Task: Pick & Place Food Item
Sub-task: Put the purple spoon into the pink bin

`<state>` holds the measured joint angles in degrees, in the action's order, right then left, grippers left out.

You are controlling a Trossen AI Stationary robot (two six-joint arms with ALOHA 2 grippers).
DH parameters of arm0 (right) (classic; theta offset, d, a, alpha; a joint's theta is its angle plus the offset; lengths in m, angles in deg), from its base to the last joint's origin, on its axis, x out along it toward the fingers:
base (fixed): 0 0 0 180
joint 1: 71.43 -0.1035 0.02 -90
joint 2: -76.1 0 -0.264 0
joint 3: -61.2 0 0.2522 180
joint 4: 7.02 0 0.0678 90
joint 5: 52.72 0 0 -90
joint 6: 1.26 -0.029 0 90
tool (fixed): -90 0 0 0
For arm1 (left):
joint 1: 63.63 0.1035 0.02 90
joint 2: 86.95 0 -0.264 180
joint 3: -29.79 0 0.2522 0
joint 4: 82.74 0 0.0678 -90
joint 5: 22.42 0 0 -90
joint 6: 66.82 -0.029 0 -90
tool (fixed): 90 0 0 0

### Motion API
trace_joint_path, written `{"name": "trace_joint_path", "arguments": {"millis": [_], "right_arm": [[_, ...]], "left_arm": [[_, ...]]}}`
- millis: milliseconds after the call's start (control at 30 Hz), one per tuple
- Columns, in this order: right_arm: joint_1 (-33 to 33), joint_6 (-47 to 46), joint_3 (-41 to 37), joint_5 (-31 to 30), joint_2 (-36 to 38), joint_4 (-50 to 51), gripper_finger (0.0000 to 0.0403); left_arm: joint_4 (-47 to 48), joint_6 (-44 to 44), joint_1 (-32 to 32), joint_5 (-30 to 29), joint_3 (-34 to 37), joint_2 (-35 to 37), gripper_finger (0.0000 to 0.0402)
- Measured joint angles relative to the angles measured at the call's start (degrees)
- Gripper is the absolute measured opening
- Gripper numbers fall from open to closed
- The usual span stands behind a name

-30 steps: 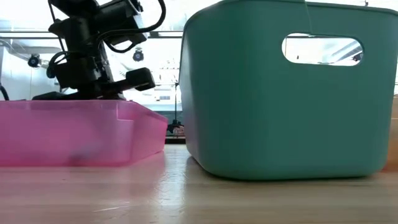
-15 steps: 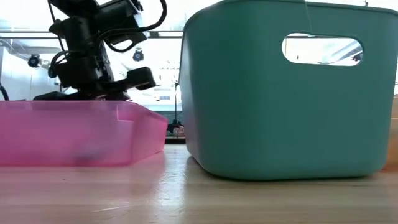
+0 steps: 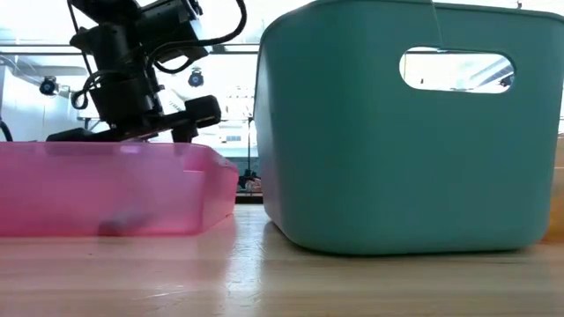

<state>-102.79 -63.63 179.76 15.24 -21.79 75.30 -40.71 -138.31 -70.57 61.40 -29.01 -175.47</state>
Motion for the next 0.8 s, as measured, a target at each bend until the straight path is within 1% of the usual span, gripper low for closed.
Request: {"name": "trace_joint_path", "arguments": {"millis": [200, 400, 567, 800], "right_arm": [[0.0, -0.2, 0.0, 0.0, 0.0, 0.0, 0.0319], [0.0, -0.2, 0.0, 0.0, 0.0, -0.2, 0.0319], [0.0, -0.2, 0.0, 0.0, 0.0, -0.2, 0.0319], [0.0, 0.7, 0.0, -0.6, 0.0, -0.2, 0.0319]], "left_arm": [[-0.5, 6.5, 0.0, -1.0, 0.1, 1.8, 0.0304], [-0.1, 9.2, -0.1, -2.4, 0.1, 2.6, 0.0338], [1.0, 9.7, -1.4, -2.4, -1.0, 3.9, 0.0343], [4.2, 15.4, -1.6, -3.3, -6.3, 6.7, 0.0343]]}}
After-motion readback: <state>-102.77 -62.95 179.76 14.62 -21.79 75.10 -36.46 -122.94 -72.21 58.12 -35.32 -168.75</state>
